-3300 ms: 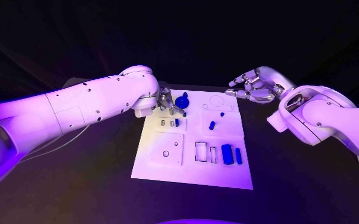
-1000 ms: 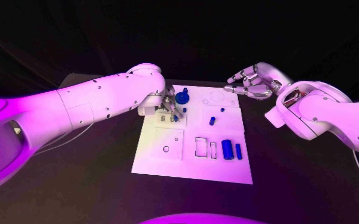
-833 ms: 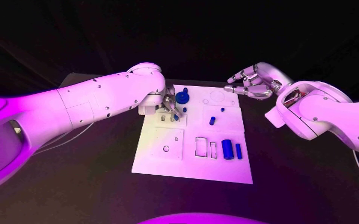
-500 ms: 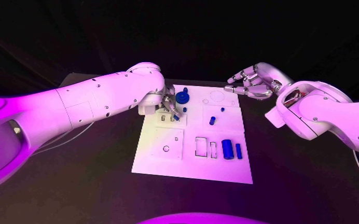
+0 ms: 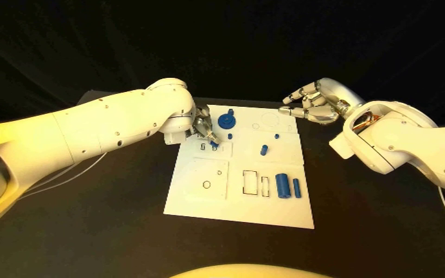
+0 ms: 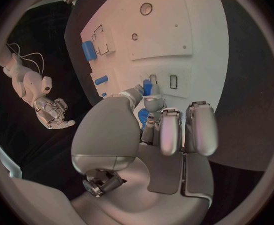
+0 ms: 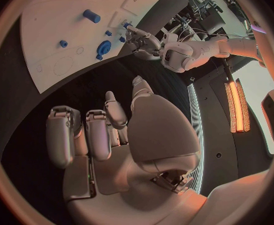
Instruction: Assemble the parts on the task board
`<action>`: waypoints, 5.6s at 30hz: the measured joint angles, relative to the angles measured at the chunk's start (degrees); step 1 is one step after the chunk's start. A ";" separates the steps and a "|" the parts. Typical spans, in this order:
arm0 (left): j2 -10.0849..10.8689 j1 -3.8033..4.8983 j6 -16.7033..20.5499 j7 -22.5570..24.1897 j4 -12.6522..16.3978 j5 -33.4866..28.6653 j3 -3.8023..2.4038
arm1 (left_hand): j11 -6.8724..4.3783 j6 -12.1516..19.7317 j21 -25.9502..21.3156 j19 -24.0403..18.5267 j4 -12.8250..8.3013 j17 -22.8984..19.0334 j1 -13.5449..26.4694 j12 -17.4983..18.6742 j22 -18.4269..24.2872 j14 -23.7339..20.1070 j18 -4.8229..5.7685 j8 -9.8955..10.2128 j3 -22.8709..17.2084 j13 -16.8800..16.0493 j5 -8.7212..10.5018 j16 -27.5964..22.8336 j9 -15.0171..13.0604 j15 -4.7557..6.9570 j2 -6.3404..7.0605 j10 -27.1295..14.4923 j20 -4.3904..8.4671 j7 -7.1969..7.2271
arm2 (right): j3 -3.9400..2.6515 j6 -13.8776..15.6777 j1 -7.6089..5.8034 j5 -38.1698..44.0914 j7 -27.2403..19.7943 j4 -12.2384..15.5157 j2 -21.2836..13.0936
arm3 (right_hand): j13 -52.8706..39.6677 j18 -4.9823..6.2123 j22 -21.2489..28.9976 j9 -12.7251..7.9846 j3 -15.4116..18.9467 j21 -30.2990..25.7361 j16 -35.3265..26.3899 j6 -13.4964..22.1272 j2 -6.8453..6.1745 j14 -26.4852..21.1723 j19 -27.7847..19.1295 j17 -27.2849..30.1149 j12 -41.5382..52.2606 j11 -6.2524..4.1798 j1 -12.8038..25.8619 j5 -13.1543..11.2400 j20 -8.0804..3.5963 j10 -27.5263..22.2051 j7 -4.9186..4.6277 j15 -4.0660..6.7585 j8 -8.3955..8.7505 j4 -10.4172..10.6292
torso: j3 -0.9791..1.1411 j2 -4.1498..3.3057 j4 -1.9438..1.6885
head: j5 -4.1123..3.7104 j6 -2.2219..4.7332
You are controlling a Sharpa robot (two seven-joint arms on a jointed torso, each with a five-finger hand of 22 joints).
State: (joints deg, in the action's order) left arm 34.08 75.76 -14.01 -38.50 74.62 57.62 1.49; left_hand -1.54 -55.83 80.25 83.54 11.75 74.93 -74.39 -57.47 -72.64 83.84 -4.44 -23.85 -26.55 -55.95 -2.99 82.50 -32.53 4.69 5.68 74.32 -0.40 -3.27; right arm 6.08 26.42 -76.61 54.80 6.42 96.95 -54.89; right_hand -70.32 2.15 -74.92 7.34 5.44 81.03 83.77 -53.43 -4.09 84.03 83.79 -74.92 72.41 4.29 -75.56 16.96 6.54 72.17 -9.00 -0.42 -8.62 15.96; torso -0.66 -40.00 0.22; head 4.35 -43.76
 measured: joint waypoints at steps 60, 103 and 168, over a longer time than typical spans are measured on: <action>2.42 -2.69 6.29 -0.06 2.75 1.27 -0.11 | -0.19 -0.10 -0.01 0.00 -2.64 0.02 2.56 -0.29 -0.03 0.15 0.00 -0.87 -4.04 -0.20 0.20 0.00 -1.09 0.14 1.93 0.20 0.00 0.09 | 0.03 -0.19 0.61 0.00 -0.02 -0.31 0.03 | 0.02 0.00 -0.01 0.06 0.16 -0.21 0.00 0.00 0.00 0.00 0.00 0.01 0.00 0.00 0.00 0.00 0.00 0.00 0.00 0.00 -0.23 0.16 | -0.03 -0.06 0.11 | 0.47 -0.52; 1.07 -2.50 3.75 -1.08 0.69 -0.46 -0.22 | -1.04 -1.24 0.29 0.21 -4.15 -0.01 6.92 -2.66 -0.67 0.18 0.00 -2.68 -6.81 -2.23 0.22 0.00 -2.93 0.89 1.86 2.68 0.21 0.39 | 0.04 -0.54 0.78 0.00 0.03 -0.64 0.25 | 0.03 0.00 -0.03 0.08 0.16 -0.21 0.00 -0.20 0.23 0.00 0.00 -0.01 0.00 0.01 0.24 0.00 0.00 -0.01 0.20 0.00 -0.23 0.16 | 0.03 -0.07 0.13 | 0.44 -0.84; 1.41 -2.00 1.03 -1.61 1.43 1.72 -1.67 | -1.13 -4.70 0.51 0.42 1.87 0.01 15.92 -4.24 -1.23 0.12 0.00 -3.66 9.66 -3.78 0.18 0.00 -3.78 0.94 1.72 3.79 0.42 2.23 | 0.05 -0.57 0.79 0.00 0.08 -0.69 -0.08 | 0.10 0.00 0.01 0.11 0.64 -0.63 -0.45 -0.20 0.23 -0.22 -0.21 0.01 0.00 0.01 0.23 0.22 -0.21 -0.01 0.19 0.22 -0.44 0.32 | 0.00 -0.04 0.15 | -0.23 -0.41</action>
State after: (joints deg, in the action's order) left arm 35.48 73.76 -12.98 -40.11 76.06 59.34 -0.18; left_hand -2.68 -60.53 80.76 83.95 13.61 74.94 -58.48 -61.70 -73.87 83.96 -4.45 -27.51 -16.88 -59.73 -2.81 82.50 -36.31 5.63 7.40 78.11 0.01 -1.03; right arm 6.13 25.85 -75.82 54.80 6.50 96.26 -54.97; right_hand -70.22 2.15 -74.90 7.45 6.09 80.41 83.32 -53.62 -3.86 83.81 83.58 -74.90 72.42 4.30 -75.33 17.18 6.33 72.17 -8.80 -0.20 -9.06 16.28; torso -0.66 -40.05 0.37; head 4.11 -44.17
